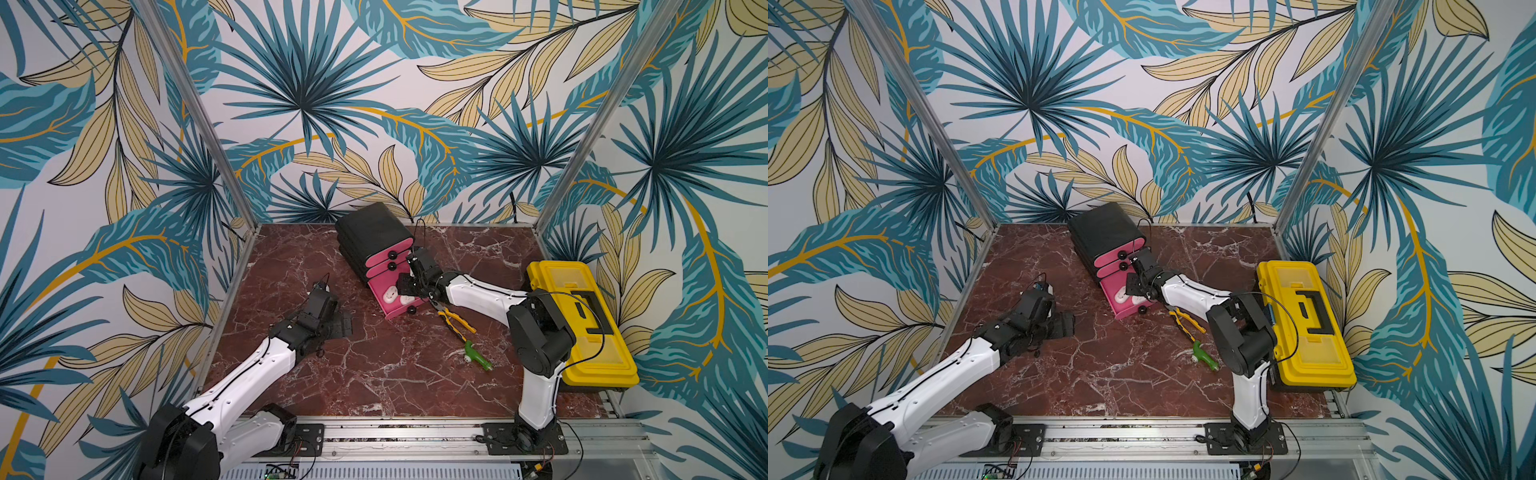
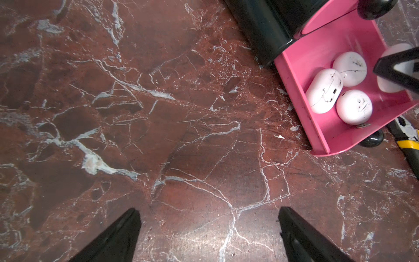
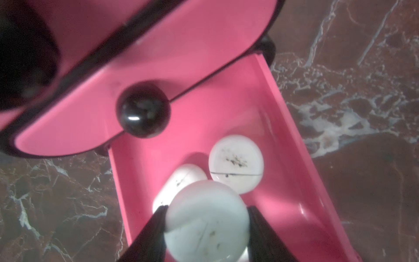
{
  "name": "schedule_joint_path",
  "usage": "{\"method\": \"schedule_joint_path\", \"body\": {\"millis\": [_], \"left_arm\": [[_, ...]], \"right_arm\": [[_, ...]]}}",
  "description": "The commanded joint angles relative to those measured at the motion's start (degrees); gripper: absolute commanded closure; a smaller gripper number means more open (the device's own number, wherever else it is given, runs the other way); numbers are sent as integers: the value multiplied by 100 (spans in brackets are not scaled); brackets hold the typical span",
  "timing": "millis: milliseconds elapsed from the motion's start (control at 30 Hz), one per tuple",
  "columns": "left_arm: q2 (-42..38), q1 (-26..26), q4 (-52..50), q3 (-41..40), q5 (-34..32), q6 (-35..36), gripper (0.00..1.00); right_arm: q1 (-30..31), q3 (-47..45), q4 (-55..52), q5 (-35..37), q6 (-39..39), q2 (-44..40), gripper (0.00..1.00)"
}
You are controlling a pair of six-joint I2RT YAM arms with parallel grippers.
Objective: Put the bluetooth earphones in the drawer according to color
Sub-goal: Place the bluetooth earphone in the drawer.
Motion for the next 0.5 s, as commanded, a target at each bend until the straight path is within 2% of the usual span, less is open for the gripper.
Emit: {"method": "schedule_joint_path", "body": {"millis": [0, 333, 467], "left_arm": [[-43, 40, 95, -77, 31, 23, 0], [-123, 46, 47, -68, 42, -4, 0], [-165, 39, 25, -68, 33, -1, 0]], "right_arm": [[73, 53, -649, -7, -67, -129, 57], [82, 418, -777, -160, -171, 288, 52], [86, 549, -783, -149, -235, 373, 45]]}}
